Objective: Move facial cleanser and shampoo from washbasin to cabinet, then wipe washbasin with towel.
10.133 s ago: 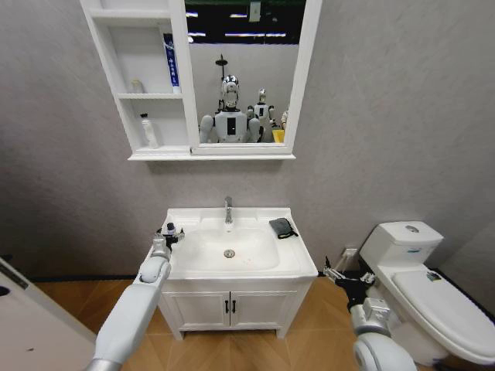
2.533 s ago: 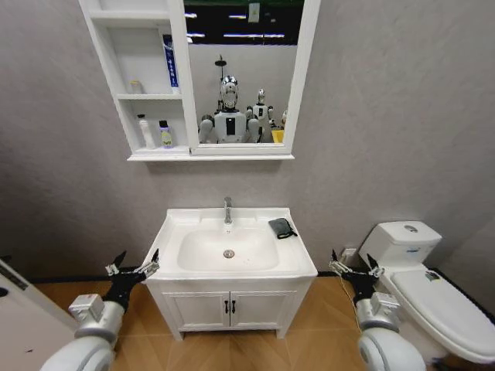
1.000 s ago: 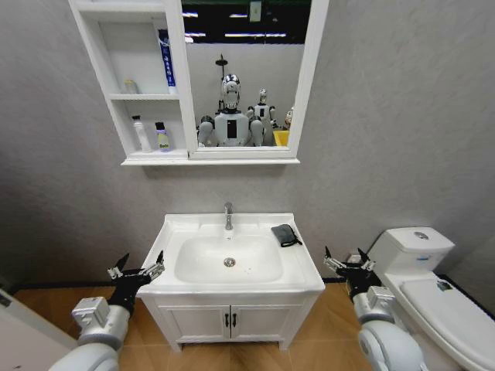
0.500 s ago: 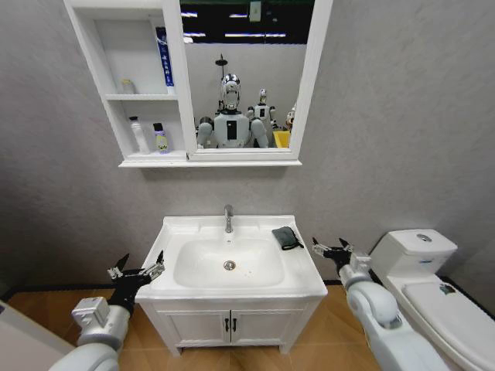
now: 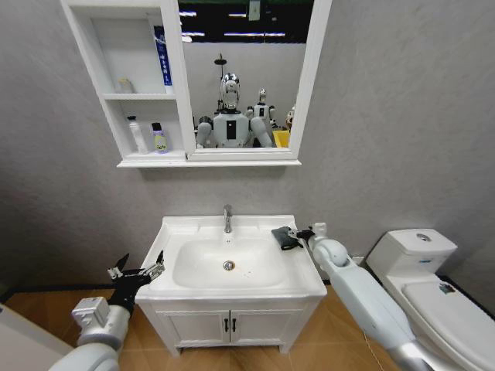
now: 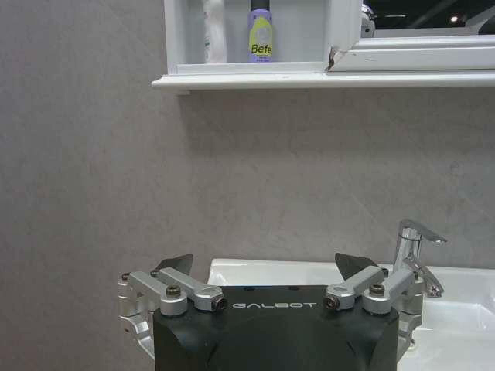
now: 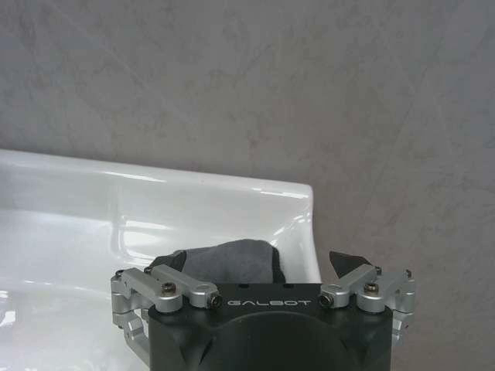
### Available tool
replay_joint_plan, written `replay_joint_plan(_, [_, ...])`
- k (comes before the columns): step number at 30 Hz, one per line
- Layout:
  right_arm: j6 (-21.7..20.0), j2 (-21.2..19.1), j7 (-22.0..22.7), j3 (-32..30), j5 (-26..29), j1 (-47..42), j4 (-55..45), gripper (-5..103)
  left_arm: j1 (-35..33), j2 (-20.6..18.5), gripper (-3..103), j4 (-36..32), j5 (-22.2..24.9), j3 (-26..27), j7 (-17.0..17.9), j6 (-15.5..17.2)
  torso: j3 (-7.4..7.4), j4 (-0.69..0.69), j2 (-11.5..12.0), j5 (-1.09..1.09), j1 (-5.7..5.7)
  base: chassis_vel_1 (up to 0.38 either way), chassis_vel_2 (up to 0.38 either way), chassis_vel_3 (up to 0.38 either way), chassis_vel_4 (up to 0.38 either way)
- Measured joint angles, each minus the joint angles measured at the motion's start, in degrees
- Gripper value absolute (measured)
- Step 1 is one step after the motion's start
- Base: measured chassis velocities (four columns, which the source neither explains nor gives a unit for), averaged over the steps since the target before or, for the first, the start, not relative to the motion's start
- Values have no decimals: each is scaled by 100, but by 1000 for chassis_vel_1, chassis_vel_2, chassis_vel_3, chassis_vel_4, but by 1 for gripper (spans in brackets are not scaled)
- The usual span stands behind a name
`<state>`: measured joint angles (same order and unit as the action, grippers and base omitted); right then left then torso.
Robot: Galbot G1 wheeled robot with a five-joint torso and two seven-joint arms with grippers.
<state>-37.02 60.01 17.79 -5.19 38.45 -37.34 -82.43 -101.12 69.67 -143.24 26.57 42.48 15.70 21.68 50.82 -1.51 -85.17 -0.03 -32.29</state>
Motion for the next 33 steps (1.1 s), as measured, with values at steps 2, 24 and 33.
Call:
replay_joint_plan(2, [-85, 82, 71, 122, 60, 126, 128, 100, 0, 0, 100, 0, 0, 0, 0, 0, 0, 0, 0, 1, 0, 0, 0, 0, 0])
replay_joint_plan(24, [-540, 425, 519, 409, 39, 408, 763, 100, 0, 0, 100, 0, 0, 0, -1, 0, 0, -1, 0, 3, 0, 0, 0, 0, 0])
replay_joint_plan(33, [-525, 382, 328, 346, -119, 345, 813, 79, 0, 0, 100, 0, 0, 0, -1, 0, -1, 0, 0, 3, 0, 0, 0, 0, 0])
